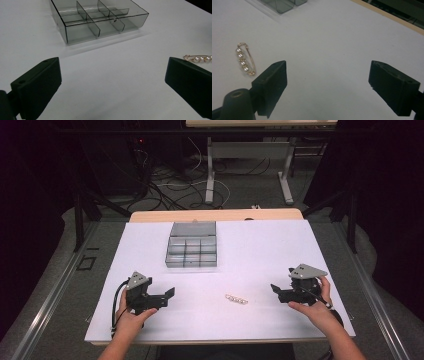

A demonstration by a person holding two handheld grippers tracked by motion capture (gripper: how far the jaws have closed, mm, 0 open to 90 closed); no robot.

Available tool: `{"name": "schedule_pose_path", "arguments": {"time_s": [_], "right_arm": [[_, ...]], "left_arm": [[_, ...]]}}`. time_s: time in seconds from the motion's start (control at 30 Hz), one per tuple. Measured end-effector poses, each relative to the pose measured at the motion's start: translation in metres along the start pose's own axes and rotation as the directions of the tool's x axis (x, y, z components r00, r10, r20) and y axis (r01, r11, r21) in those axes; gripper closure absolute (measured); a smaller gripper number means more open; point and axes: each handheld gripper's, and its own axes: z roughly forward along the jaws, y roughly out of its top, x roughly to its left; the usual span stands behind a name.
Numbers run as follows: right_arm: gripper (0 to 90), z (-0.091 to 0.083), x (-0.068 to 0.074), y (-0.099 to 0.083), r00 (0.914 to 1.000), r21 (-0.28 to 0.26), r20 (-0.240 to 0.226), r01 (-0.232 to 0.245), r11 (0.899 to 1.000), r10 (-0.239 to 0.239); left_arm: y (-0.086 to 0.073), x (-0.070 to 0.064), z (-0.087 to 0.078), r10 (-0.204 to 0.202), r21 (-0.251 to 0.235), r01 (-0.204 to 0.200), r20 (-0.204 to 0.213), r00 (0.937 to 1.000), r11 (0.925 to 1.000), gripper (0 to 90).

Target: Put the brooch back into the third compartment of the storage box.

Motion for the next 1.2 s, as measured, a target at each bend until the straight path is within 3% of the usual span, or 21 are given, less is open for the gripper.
{"name": "schedule_pose_path", "arguments": {"time_s": [0.2,0.27,0.5,0.77,1.2], "right_arm": [[22.9,0.006,0.007,0.01,0.9967,0.012,-0.056,0.06,0.998,-0.059],[22.9,0.009,0.01,0.013,0.9958,0.032,-0.068,0.063,0.997,-0.061],[25.1,0.017,0.021,0.021,0.9906,0.025,-0.109,0.085,0.996,-0.082],[35.5,0.026,0.031,0.029,0.9796,0.05,-0.178,0.103,0.993,-0.093],[49.9,0.039,0.044,0.033,0.9628,0.082,-0.245,0.137,0.987,-0.114]], "left_arm": [[0.0,0.001,-0.001,-0.003,-0.006,0.003,-0.005,1.0,1.0,0.8],[0.0,0.002,-0.002,-0.008,-0.008,0.008,-0.006,1.0,0.9999,0.8],[0.0,0.001,-0.001,-0.01,-0.006,0.01,-0.007,0.9999,0.9999,0.8],[-0.001,0.001,0.0,-0.007,-0.003,0.007,-0.007,1.0,1.0,0.8],[-0.001,0.001,0.0,-0.003,0.001,0.003,-0.007,1.0,1.0,1.0]]}}
